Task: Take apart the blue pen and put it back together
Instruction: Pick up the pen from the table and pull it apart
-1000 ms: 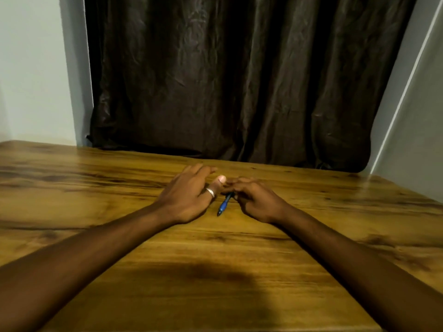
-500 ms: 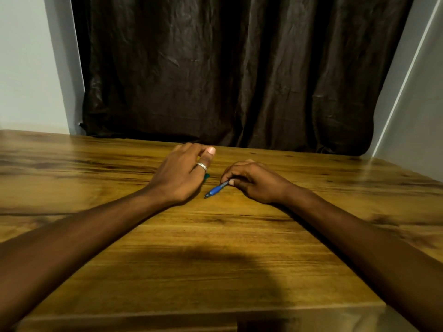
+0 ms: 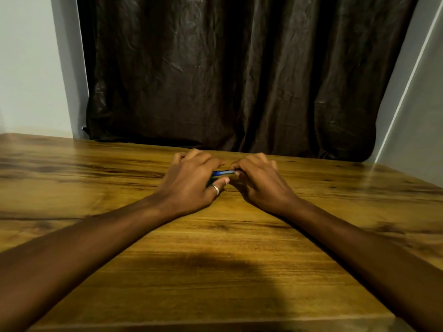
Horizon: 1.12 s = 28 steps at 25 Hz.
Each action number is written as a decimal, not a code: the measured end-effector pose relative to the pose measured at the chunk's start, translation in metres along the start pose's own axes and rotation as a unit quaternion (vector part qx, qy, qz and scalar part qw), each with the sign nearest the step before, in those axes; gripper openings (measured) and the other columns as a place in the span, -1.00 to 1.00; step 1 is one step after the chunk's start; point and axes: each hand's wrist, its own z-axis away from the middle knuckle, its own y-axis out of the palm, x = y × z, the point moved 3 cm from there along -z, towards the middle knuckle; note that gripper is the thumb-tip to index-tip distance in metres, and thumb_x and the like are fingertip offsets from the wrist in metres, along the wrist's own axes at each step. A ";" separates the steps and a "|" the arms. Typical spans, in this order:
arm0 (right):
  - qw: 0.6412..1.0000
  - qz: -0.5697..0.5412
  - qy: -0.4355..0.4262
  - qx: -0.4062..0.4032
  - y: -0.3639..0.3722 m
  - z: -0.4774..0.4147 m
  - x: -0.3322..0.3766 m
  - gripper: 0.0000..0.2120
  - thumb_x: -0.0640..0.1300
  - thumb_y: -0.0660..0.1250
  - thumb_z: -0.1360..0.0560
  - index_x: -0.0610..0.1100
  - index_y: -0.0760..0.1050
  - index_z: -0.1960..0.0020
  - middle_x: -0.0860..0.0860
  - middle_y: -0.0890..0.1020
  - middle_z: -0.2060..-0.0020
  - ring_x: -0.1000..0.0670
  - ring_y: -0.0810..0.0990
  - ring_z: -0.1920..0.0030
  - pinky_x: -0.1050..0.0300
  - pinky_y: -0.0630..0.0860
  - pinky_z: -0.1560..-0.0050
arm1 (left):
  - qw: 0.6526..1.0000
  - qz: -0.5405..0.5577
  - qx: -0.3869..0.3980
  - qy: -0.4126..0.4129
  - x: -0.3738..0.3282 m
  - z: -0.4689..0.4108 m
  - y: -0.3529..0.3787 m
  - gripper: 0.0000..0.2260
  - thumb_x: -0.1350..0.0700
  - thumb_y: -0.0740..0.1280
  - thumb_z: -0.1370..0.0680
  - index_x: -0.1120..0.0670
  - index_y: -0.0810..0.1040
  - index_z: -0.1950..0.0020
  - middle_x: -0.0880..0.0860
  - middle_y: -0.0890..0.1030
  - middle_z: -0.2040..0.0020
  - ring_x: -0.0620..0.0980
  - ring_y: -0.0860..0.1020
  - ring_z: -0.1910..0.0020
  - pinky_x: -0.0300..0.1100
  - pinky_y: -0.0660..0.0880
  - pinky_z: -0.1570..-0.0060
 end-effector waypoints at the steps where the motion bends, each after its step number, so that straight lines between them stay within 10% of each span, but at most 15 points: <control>1: 1.000 0.007 -0.006 -0.007 -0.001 -0.001 0.004 -0.82 -0.01 0.26 -0.61 0.00 0.54 -0.17 0.04 0.59 -0.06 -0.04 0.45 -0.10 0.05 0.20 0.05 | 1.000 -0.004 -0.009 0.000 -0.001 0.000 -0.001 -0.62 -0.17 0.29 -0.58 -0.04 0.56 -0.33 -0.03 0.63 -0.20 0.03 0.48 -0.24 0.01 0.33 -0.14; 28: 0.989 -0.101 0.112 0.002 0.000 -0.002 -0.013 -0.90 -0.09 0.33 -0.59 0.05 0.60 -0.06 0.09 0.66 0.06 0.03 0.56 -0.03 -0.07 0.53 -0.09 | 0.998 -0.030 -0.024 -0.050 0.007 -0.002 0.002 -0.77 -0.08 0.28 -0.62 -0.15 0.58 -0.25 -0.07 0.61 -0.11 0.02 0.46 -0.19 0.04 0.31 -0.07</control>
